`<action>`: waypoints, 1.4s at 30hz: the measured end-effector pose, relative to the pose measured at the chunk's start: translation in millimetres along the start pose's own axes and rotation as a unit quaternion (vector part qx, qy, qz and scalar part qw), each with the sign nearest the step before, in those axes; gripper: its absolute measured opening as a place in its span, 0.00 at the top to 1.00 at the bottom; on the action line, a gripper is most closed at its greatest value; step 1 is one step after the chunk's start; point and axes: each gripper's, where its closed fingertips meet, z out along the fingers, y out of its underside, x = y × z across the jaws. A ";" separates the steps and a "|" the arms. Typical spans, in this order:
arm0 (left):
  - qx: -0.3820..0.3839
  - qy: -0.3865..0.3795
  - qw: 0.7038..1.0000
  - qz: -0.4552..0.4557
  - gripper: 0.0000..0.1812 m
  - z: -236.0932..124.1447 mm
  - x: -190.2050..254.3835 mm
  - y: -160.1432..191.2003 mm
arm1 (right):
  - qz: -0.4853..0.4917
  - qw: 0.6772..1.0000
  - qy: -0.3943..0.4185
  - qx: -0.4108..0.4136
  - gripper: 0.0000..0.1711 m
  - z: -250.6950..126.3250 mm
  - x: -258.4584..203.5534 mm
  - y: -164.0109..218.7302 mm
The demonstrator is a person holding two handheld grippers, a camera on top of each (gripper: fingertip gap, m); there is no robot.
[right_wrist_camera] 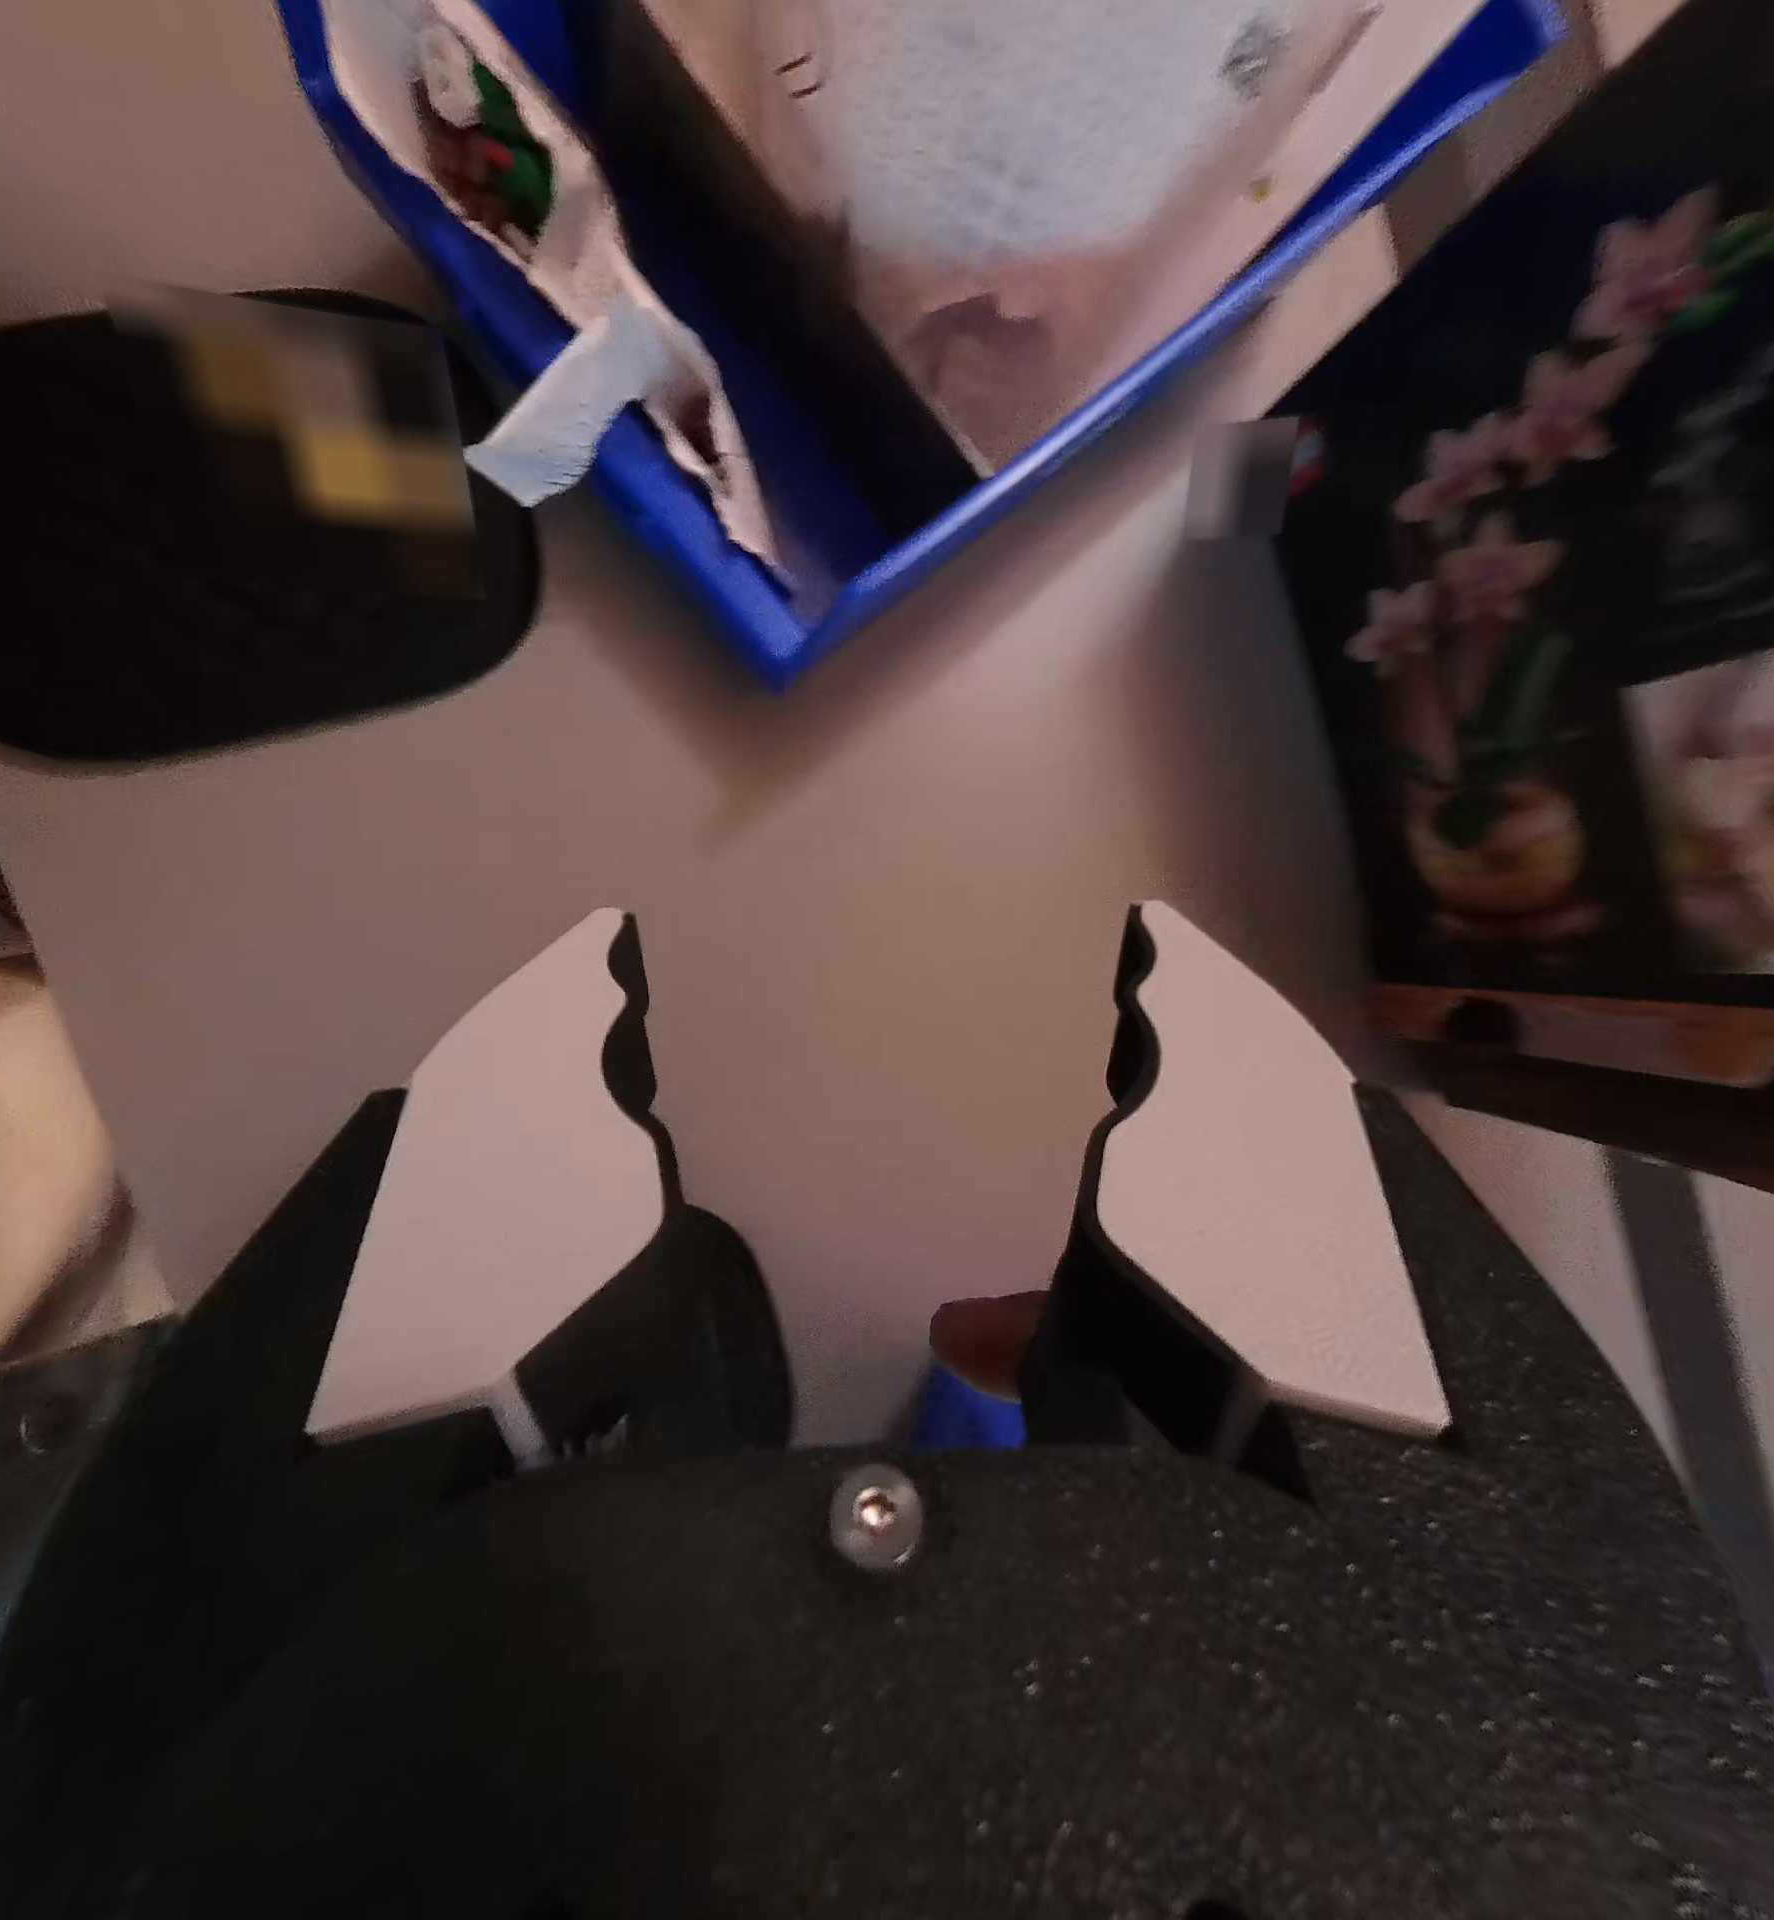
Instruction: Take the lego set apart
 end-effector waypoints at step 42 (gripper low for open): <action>0.108 0.048 0.965 0.233 0.91 21.7 137.0 30.6 | 0.143 0.881 -0.346 0.291 0.79 62.0 -134.6 -38.5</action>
